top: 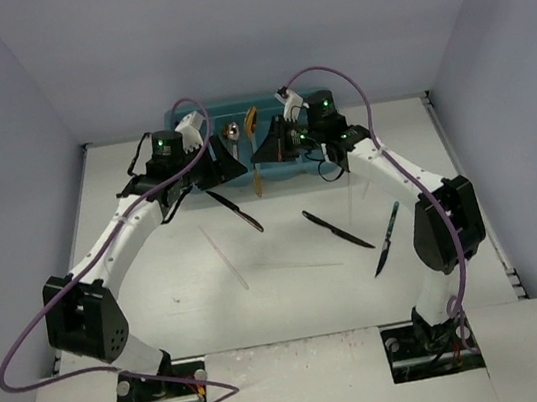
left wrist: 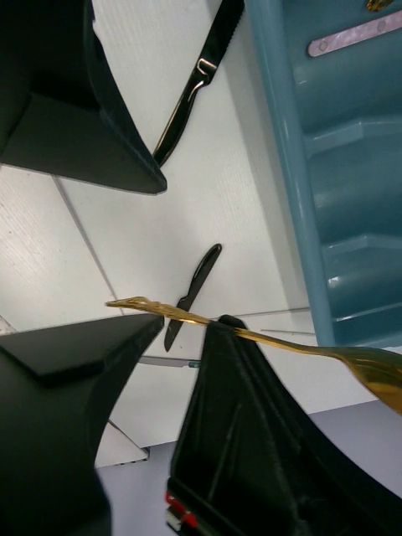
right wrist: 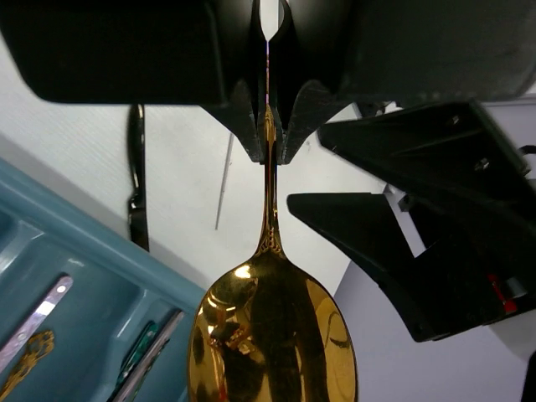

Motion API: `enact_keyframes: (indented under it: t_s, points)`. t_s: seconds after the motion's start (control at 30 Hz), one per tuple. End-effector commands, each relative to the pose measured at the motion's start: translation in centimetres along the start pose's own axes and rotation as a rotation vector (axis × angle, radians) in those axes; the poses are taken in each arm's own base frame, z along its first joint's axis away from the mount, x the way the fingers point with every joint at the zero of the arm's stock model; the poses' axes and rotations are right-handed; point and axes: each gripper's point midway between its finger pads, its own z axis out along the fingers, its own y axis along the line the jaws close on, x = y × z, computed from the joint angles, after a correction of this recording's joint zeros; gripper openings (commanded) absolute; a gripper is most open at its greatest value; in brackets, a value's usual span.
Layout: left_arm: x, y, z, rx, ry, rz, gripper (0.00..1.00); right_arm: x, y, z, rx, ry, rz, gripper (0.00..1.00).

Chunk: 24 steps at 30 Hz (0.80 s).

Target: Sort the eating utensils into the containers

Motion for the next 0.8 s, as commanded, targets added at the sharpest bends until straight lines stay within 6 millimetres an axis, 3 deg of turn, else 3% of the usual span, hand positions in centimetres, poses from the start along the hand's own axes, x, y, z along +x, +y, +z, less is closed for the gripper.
enact_keyframes:
  t_s: [0.0,0.43,0.77]
  points:
    - [-4.5,-3.8,-0.9,0.095,-0.126,0.048,0.52,-1.6,2.4,-0.1,-0.082,-0.054,-0.008,0.0]
    - [-1.1,-5.7,0.2,0.168,-0.038,0.102,0.49,-2.5,1.4,0.4,-0.078,-0.073,0.025,0.0]
    - [0.6,-4.2,1.4,0.115,0.014,0.124,0.48,-3.8,3.4,-0.3,-0.137,-0.097,0.02,0.0]
